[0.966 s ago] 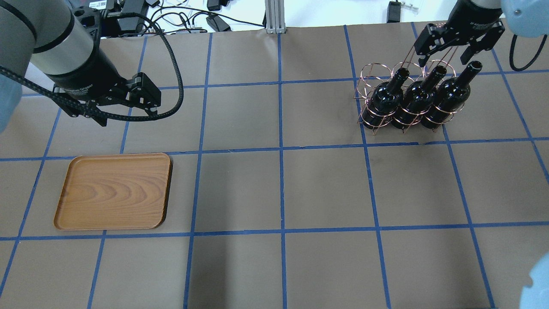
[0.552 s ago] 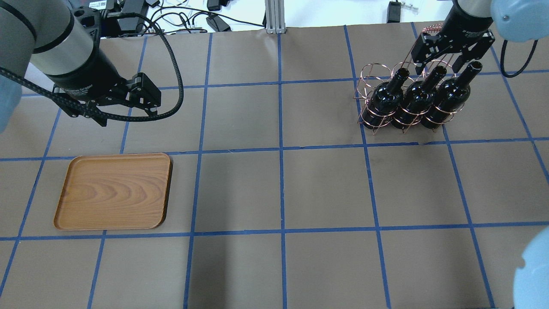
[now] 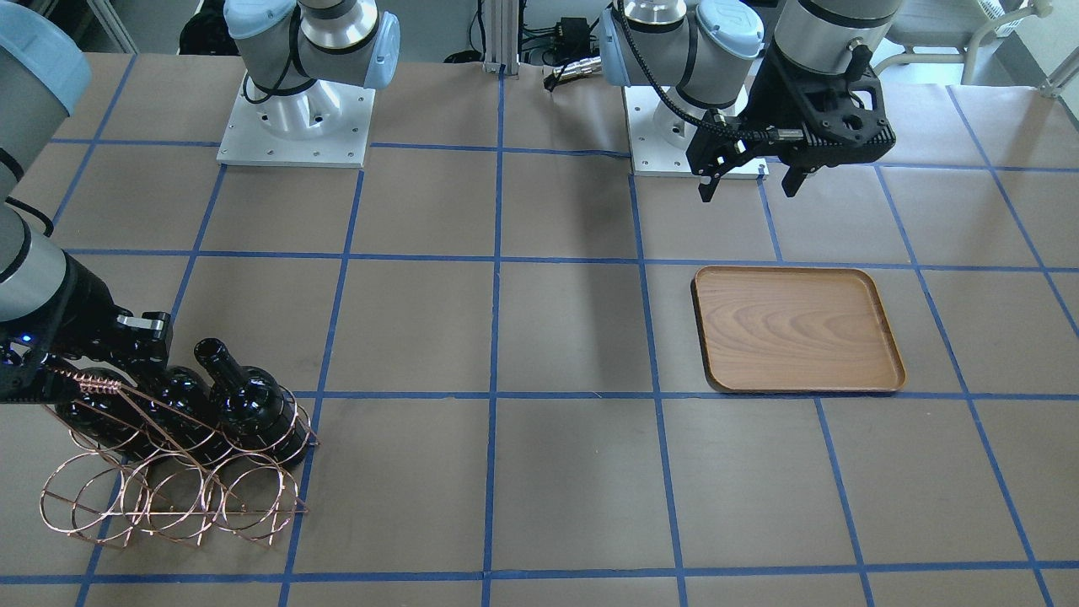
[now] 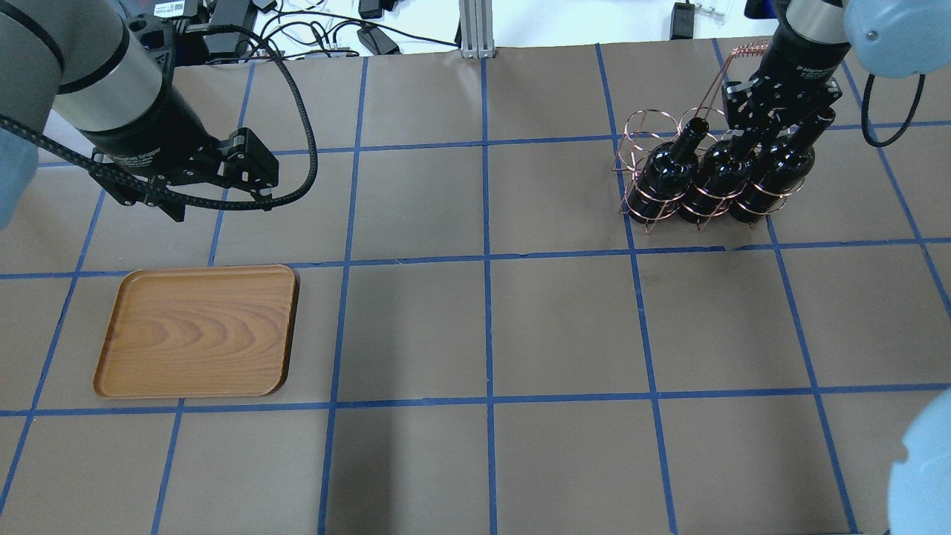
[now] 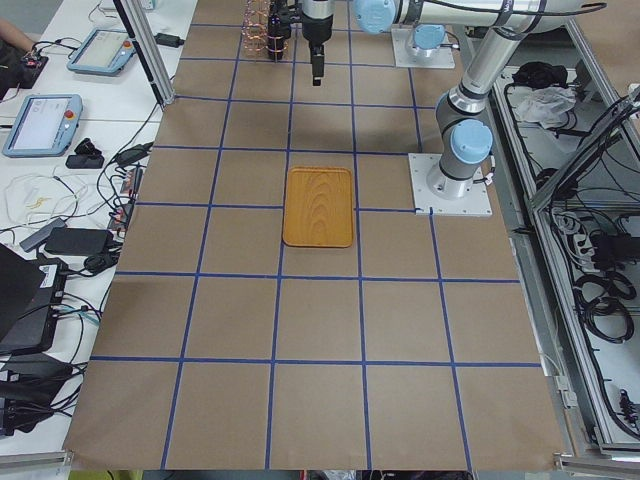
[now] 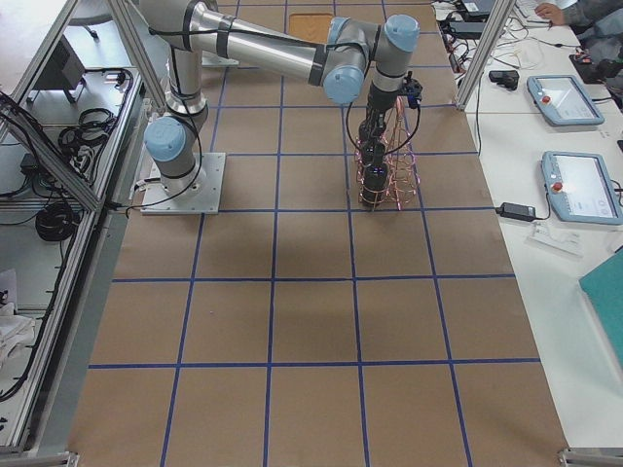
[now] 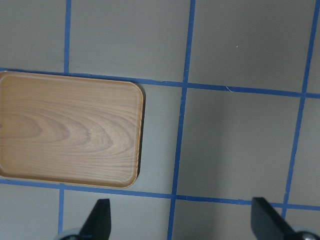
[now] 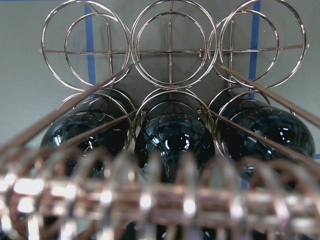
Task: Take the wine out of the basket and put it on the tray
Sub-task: 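Lower the right gripper, grasp the bottle neck and lift it from the rack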
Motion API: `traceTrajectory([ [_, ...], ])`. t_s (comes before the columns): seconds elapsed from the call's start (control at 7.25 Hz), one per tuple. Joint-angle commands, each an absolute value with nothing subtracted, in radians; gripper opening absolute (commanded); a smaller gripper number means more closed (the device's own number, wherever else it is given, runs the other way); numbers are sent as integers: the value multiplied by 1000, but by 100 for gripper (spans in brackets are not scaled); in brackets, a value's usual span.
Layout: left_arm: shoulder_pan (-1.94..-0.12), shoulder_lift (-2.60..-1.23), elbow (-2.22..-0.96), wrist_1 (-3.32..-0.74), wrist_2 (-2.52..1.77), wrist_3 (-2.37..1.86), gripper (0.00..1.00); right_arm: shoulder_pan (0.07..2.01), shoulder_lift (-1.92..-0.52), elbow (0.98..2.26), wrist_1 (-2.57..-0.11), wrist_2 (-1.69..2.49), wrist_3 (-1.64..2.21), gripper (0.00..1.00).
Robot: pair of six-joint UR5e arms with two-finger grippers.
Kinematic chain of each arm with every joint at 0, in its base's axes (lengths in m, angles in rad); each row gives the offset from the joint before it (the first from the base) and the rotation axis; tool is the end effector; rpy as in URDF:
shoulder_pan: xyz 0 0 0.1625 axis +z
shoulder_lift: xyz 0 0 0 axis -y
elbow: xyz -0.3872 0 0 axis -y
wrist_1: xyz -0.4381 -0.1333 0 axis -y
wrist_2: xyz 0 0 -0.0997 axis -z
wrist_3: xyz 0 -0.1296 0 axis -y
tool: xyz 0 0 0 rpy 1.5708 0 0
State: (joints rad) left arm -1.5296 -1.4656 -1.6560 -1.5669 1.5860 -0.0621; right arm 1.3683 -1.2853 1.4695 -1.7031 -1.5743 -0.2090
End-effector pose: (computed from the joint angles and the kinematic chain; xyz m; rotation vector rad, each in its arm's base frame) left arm -0.1106 -0.5051 0.4292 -0.1617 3.1222 -0.0376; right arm 0.0029 -0.6464 0.3192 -0.0103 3.1334 0.0807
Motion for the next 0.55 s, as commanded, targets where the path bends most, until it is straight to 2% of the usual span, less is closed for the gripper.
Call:
traceTrajectory([
  [0.0, -1529, -1465, -1657, -1569, 1586, -63, 100, 1368, -1292, 1450, -1704, -1566, -206, 13],
  [0.14, -1529, -1466, -1657, -1563, 1583, -63, 100, 1371, -1307, 1419, -1680, -1566, -206, 14],
  [0.41, -1528, -1465, -1657, -1562, 1585, -54, 100, 1376, -1389, 1309, -1480, -1562, -204, 15],
])
